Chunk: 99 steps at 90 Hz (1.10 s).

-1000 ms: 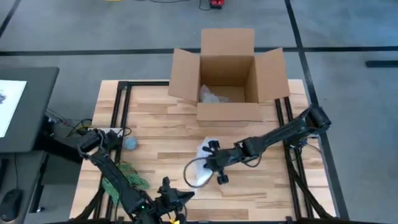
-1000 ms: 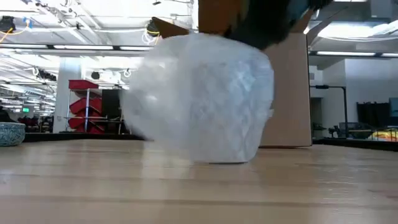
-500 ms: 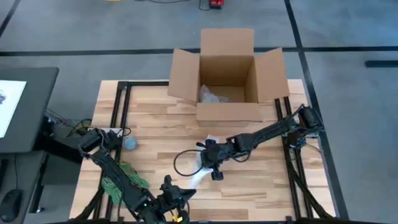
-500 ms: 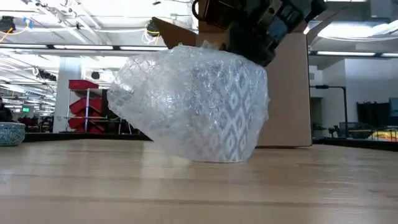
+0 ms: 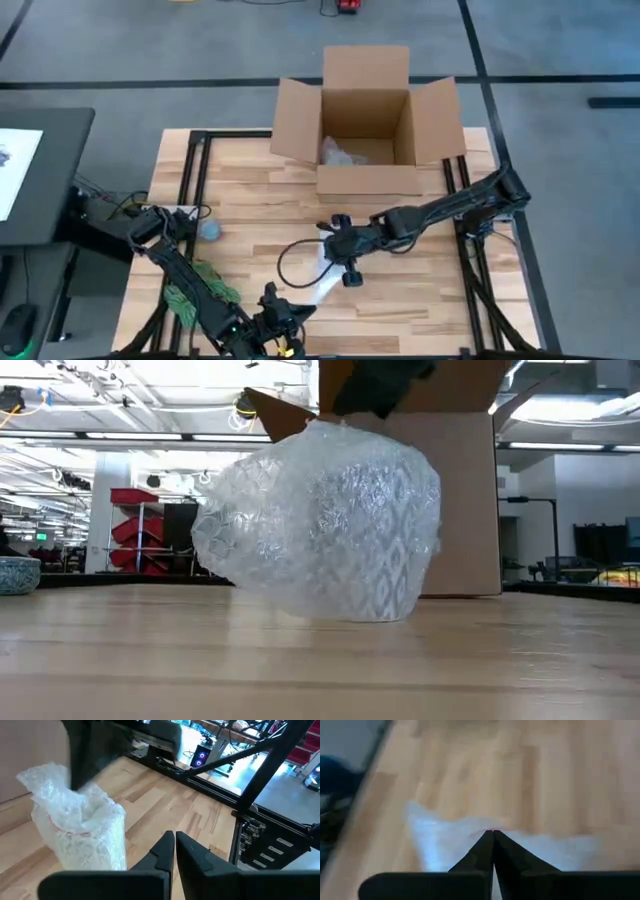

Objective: Wrap mug
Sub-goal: Wrap the white gray mug with bubble wrap

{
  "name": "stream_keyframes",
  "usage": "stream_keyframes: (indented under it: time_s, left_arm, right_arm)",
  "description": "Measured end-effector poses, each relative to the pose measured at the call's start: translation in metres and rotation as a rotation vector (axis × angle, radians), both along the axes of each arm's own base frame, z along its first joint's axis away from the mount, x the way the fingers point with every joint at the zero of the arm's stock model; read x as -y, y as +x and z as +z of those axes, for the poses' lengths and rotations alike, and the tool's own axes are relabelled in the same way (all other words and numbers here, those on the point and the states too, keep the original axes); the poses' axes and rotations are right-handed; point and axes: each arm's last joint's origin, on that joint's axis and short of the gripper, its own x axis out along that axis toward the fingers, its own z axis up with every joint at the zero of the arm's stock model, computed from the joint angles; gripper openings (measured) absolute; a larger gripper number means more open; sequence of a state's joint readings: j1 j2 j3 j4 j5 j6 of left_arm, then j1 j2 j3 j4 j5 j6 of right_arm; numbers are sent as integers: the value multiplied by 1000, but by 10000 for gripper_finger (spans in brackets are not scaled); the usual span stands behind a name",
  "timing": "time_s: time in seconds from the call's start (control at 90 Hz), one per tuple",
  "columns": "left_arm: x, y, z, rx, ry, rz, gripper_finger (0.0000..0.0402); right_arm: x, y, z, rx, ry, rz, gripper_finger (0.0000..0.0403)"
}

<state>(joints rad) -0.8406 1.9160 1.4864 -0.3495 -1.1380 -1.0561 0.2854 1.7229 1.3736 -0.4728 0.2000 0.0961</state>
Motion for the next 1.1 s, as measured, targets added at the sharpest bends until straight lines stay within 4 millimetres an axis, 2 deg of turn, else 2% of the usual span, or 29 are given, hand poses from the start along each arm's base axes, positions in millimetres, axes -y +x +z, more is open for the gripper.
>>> stream_keyframes:
  time_s: [0.089,0.278,0.589,0.833,0.944,1.1]
  left_arm:
    - [0,0,0,-2,-1,-2,0]
    - [0,0,0,-6,1,-4,0]
    - [-1,1,0,-5,1,-1,0]
    - [-2,2,0,-6,5,3,0]
    - [-3,3,0,-6,5,6,0]
    - [-3,3,0,-6,5,7,0]
  right_arm:
    - [2,-4,-11,-22,-71,-59,0]
    - [3,-12,-34,-77,-69,-74,0]
    - [2,-18,-62,-53,28,-36,0]
    - [-2,-9,-81,-87,73,21,0]
    - [-4,-7,-84,-98,72,28,0]
    - [-9,-4,-69,-126,64,53,0]
